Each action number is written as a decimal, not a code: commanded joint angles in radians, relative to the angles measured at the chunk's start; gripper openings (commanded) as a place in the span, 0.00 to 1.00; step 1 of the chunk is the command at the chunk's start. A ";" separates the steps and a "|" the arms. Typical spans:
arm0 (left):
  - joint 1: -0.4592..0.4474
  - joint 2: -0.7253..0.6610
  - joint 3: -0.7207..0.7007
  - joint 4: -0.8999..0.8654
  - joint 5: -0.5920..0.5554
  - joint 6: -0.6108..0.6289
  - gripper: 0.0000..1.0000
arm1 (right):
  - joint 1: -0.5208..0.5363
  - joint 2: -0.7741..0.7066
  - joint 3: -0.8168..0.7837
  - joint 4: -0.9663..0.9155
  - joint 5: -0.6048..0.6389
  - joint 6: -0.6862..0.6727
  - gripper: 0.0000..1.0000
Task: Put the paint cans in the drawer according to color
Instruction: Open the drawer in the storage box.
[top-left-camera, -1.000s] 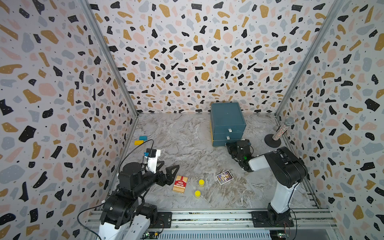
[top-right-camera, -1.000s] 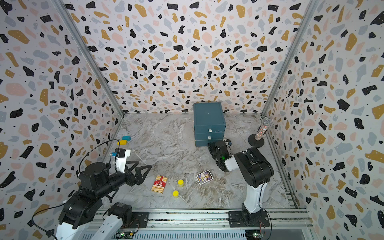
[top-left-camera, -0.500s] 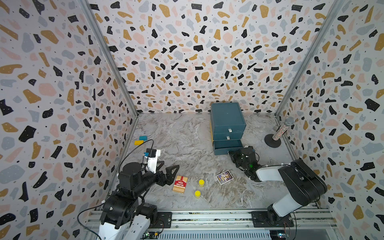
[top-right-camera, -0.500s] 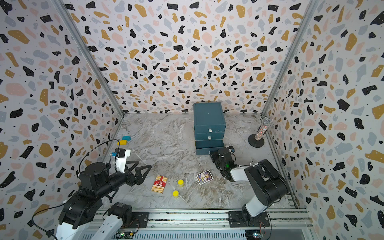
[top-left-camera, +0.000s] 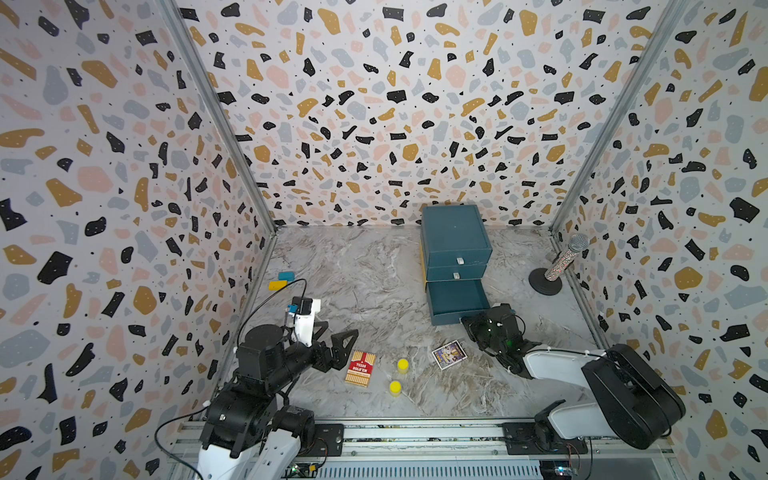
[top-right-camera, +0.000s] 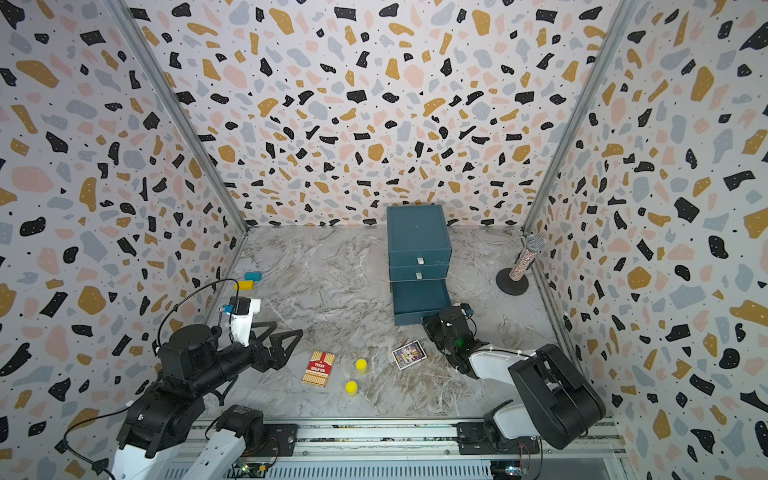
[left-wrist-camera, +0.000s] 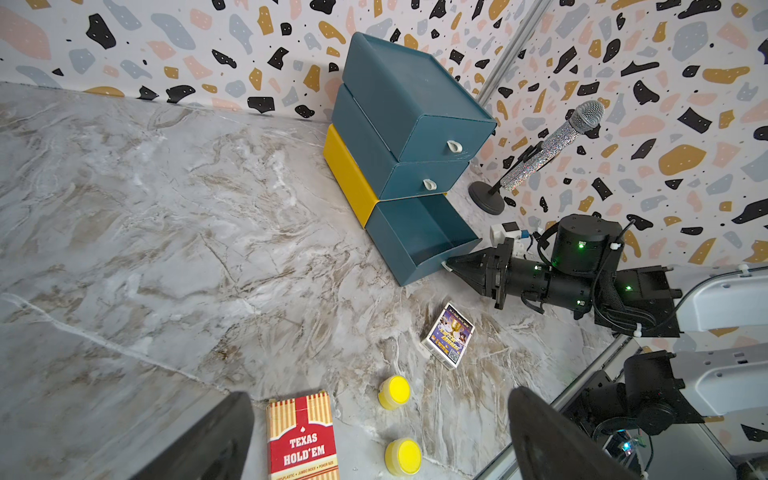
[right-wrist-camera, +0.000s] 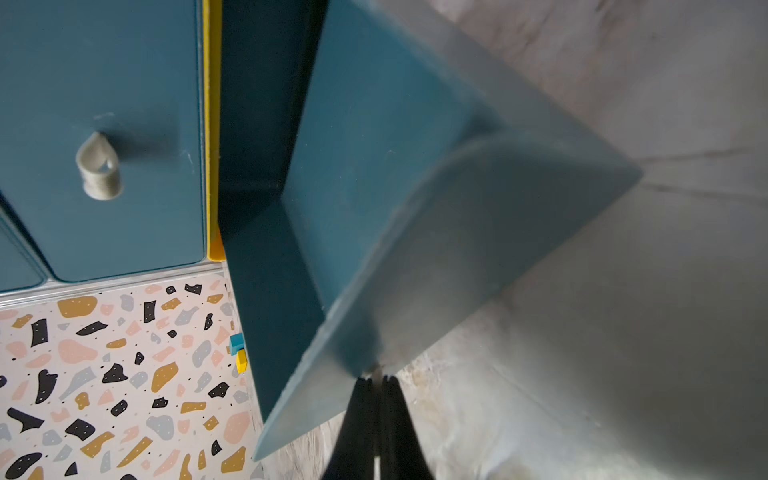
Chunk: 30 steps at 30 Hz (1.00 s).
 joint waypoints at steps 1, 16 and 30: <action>0.007 0.000 0.015 0.036 0.013 0.011 0.98 | 0.012 -0.062 0.000 -0.064 0.003 -0.030 0.00; 0.007 0.000 0.016 0.036 0.013 0.011 0.98 | 0.026 -0.072 -0.020 -0.108 0.014 -0.024 0.00; 0.010 0.003 0.015 0.036 0.014 0.011 0.98 | 0.101 -0.209 0.179 -0.566 0.079 -0.411 0.50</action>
